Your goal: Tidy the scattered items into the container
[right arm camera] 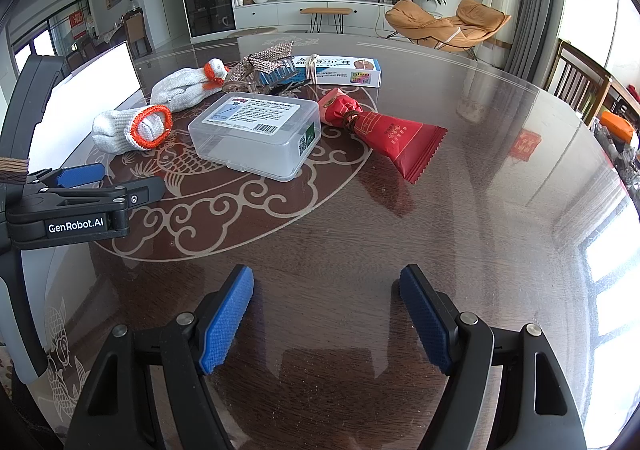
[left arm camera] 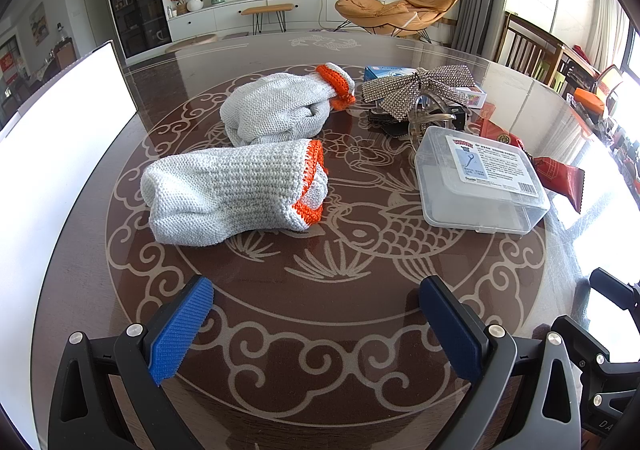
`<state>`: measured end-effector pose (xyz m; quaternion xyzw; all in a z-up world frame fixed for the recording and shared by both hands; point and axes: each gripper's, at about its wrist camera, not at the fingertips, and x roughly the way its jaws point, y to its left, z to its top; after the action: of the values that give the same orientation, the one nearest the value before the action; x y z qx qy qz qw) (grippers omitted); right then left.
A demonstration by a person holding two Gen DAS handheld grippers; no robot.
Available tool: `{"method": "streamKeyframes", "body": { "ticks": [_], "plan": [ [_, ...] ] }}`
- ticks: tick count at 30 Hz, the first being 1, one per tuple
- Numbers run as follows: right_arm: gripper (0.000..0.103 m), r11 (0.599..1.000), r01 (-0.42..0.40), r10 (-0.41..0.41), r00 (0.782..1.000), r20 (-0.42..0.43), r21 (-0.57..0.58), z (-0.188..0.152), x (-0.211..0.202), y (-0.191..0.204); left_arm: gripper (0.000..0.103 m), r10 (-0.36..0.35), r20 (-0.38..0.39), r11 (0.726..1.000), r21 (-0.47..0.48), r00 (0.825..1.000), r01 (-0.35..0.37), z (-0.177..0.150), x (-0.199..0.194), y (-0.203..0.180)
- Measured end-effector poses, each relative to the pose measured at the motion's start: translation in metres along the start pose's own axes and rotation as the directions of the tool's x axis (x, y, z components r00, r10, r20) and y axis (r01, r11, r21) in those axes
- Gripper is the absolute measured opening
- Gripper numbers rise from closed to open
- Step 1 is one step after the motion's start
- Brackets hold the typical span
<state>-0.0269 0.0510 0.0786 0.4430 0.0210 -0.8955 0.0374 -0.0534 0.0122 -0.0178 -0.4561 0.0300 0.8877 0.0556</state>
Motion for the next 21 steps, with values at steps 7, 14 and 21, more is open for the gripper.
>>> {"method": "streamKeyframes", "body": {
  "ticks": [7,14,21],
  "plan": [
    [0.077,1.000,0.000,0.000,1.000,0.000,0.000,0.000,0.000,0.000,0.103,0.000,0.000,1.000,0.000,1.000,0.000,0.000,0.000,0.000],
    [0.077,1.000,0.000,0.000,1.000,0.000,0.000,0.000,-0.001,-0.001,0.103,-0.003,-0.002,1.000,0.005,1.000,0.003,0.000,0.000,-0.001],
    [0.077,1.000,0.000,0.000,1.000,0.000,0.000,0.000,0.000,-0.001,0.103,-0.215,-0.012,0.977,0.018,0.977,0.215,-0.008,-0.033,0.041]
  ]
}}
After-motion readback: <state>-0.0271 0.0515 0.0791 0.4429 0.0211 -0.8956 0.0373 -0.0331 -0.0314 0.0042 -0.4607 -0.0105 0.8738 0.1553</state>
